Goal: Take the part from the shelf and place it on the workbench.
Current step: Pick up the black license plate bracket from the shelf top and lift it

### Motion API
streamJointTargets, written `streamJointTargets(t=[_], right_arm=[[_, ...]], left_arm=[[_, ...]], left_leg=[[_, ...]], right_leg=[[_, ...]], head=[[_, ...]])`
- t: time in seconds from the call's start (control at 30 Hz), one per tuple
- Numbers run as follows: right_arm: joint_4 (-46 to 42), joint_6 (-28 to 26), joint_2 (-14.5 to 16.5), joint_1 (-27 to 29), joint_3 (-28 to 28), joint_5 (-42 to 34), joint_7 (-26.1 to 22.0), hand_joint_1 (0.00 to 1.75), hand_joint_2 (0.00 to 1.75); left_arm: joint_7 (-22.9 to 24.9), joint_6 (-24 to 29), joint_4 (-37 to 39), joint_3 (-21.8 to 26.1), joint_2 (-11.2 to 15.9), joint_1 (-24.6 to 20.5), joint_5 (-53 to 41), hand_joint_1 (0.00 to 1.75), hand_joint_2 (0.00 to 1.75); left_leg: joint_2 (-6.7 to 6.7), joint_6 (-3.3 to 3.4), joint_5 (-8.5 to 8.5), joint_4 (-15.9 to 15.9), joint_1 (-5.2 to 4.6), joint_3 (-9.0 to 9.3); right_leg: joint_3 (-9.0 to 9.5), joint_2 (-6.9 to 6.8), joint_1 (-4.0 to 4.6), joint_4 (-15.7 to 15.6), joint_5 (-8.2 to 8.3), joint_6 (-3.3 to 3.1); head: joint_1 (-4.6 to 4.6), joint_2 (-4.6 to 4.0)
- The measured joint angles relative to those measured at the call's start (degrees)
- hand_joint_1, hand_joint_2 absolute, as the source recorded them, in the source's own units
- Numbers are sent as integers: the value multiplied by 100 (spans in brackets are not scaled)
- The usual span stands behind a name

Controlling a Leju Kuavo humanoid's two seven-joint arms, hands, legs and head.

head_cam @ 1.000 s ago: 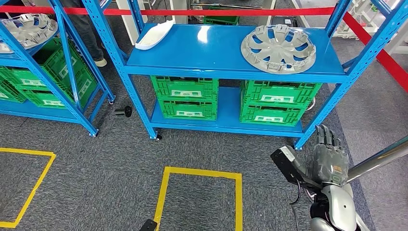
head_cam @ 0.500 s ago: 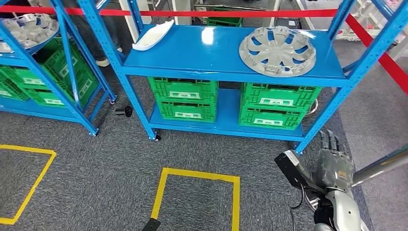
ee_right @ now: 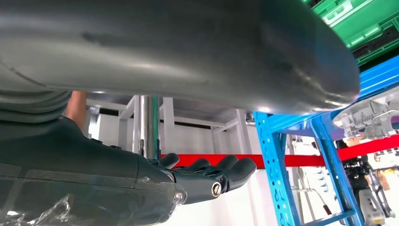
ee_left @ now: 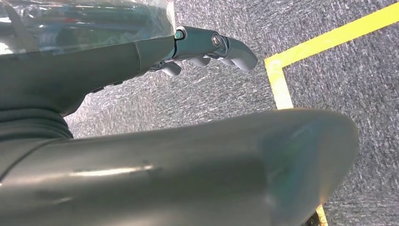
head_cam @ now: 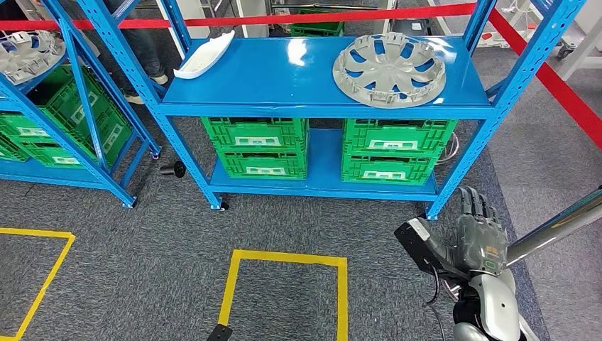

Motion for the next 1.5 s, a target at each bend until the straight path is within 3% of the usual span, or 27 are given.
streamJointTargets(t=[0.1, 0.17, 0.2, 0.3, 0.33, 0.4, 0.43, 0.47, 0.53, 0.57, 0.63, 0.7, 0.77, 0.83, 0.9, 0.93, 1.0, 1.03, 1.1, 1.17, 1.2, 1.3, 1.33, 1.37, 1.43, 1.47, 1.5], right_arm=[[0, 0, 0, 0, -1, 0, 0, 0, 0], [-3, 1, 3, -1, -4, 1, 0, 0, 0], [-17, -1, 4, -7, -18, 3, 2, 0, 0], [-53, -3, 1, 8, -63, 9, 8, 0, 0], [-53, -2, -1, 19, -68, 9, 9, 0, 0], [-52, -2, -1, 19, -83, 8, 9, 0, 0], [-48, -1, 3, 18, -86, 7, 9, 0, 0], [-48, 2, 5, 21, -90, 7, 11, 0, 0], [-46, 3, 10, 43, -91, 5, 14, 0, 0], [-50, 2, 10, 51, -92, 5, 14, 0, 0], [-56, 1, 15, 56, -98, 5, 13, 0, 0], [-71, -2, 15, 45, -109, 8, 13, 0, 0], [-76, -1, 17, 41, -105, 9, 13, 0, 0], [-76, 0, 21, 54, -97, 9, 13, 0, 0], [-77, 0, 24, 55, -97, 9, 13, 0, 0], [-75, 0, 29, 54, -97, 9, 13, 0, 0], [-72, 5, 40, 51, -92, 8, 14, 0, 0], [-72, 8, 47, 60, -89, 7, 15, 0, 0], [-80, 8, 52, 81, -91, 5, 15, 0, 0], [-91, 1, 48, 63, -105, 8, 13, 0, 0], [-93, -3, 39, 44, -112, 9, 13, 0, 0], [-69, -1, 28, 63, -101, 9, 15, 0, 0], [-58, 3, 28, 86, -96, 9, 15, 0, 0], [-50, 6, 28, 99, -93, 9, 15, 0, 0], [-39, 15, 28, 97, -93, 9, 15, 0, 0], [-40, 20, 28, 93, -92, 11, 15, 0, 0], [-41, 27, 28, 91, -90, 12, 14, 0, 0]], left_arm=[[1, 0, 0, 0, 0, -1, 0, 0, 0], [1, 0, 0, -1, 6, -3, 1, 0, 0], [-1, -1, -1, 0, 2, -12, -1, 0, 0], [-5, -5, -4, 2, -23, -20, -7, 0, 0], [-4, -7, -4, 2, -28, -11, -7, 0, 0], [-3, -9, -4, 2, -34, -3, -7, 0, 0], [-2, -8, -1, 2, -24, -8, -7, 0, 0], [-2, -6, 1, 2, -17, -11, -7, 0, 0], [1, -4, 3, 1, -6, -11, -7, 0, 0], [2, -4, 1, 0, -11, -7, -7, 0, 0], [2, -3, 0, -1, -15, -12, -6, 0, 0], [1, -3, 0, 0, -17, -30, -7, 0, 0], [0, -2, 0, 0, -17, -27, -9, 0, 0], [0, -2, 0, 0, -17, -7, -9, 0, 0], [0, -2, 0, 0, -17, 4, -9, 0, 0], [1, -2, 6, 0, 0, 7, -8, 0, 0], [-3, -1, 10, -1, 17, 25, -8, 0, 0], [-2, 1, 13, -2, 28, 36, -6, 0, 0], [0, 4, 14, -2, 28, 46, -2, 0, 0], [-3, 14, 17, 1, 30, 24, -4, 0, 0], [-7, 13, 16, 2, 25, 10, -7, 0, 0], [-13, -3, 15, 4, -10, 33, -6, 0, 0], [-11, -5, 15, 4, -24, 59, -1, 0, 0], [-10, -7, 15, 3, -32, 79, 3, 0, 0], [-12, -8, 16, 4, -37, 91, 10, 0, 0], [-14, -10, 16, 4, -36, 84, 10, 0, 0], [-16, -12, 16, 5, -35, 77, 10, 0, 0]], left_leg=[[0, -5, -4, -2, 1, 0], [1, -68, -52, -38, 10, 23], [9, -65, -30, -215, 30, 140], [28, -42, 17, -655, 110, 491], [25, -85, -38, -602, 139, 505], [14, -201, -189, -433, 225, 523], [7, -277, -276, -332, 246, 510], [0, -341, -354, -230, 251, 486], [-8, -426, -439, -118, 230, 453], [-9, -438, -453, -100, 234, 454], [1, -427, -524, 11, 241, 411], [12, -359, -756, 580, 196, 122], [12, -262, -993, 1443, 97, -383], [9, -107, -878, 1810, -28, -729], [-2, 139, -344, 1372, -186, -723], [-14, 307, -85, 1062, -263, -655], [-34, 553, 243, 624, -401, -523], [-39, 620, 275, 563, -441, -497], [-38, 669, 338, 353, -464, -398], [-63, 632, 263, -89, -387, -142], [-74, 596, 208, -284, -332, -17], [-84, 462, 56, -385, -261, 131], [-84, 415, -5, -360, -238, 180], [-84, 369, -76, -317, -209, 230], [-88, 272, -235, -191, -151, 300], [-91, 220, -308, -109, -141, 304], [-96, 178, -356, -44, -142, 287]], right_leg=[[0, -1, 1, 0, 0, 0], [9, -14, 0, -30, 8, 16], [-64, -21, -4, 133, -78, 50], [-561, -29, -52, 1030, -387, 211], [-620, -32, -76, 1057, -295, 259], [-438, -44, -129, 558, 82, 366], [-343, -37, -139, 340, 186, 411], [-288, -20, -147, 221, 205, 377], [-318, 20, -139, 286, 89, 219], [-331, 30, -139, 324, 50, 118], [-309, 29, -116, 353, -9, 19], [-234, 24, -72, 326, -57, -55], [-139, 25, -1, 275, -95, -97], [-13, 44, 97, 223, -150, -128], [162, 67, 199, 159, -217, -155], [244, 71, 226, 108, -244, -169], [343, 90, 221, 3, -257, -157], [353, 98, 188, -50, -247, -135], [394, 103, 153, -165, -236, -84], [351, 75, 176, -110, -306, -43], [222, 61, 180, 101, -406, -15], [-380, 33, 112, 1034, -662, 129], [-483, 19, 83, 1130, -577, 180], [-492, 4, 54, 1017, -358, 227], [-345, -28, 21, 483, 122, 304], [-265, -30, 20, 260, 237, 318], [-216, -26, 30, 153, 224, 279]], head=[[-1, 0], [1, 0], [12, 0], [88, 0], [105, 0], [118, 0], [154, 0], [192, 0], [203, 0], [171, 0], [84, 0], [3, 0], [-59, 1], [-108, 1], [-147, 0], [-131, 0], [-61, 0], [-42, 0], [-116, 1], [-146, 0], [-133, -1], [-61, -1], [-51, 0], [-38, 0], [-5, 0], [30, 0], [56, 0]])
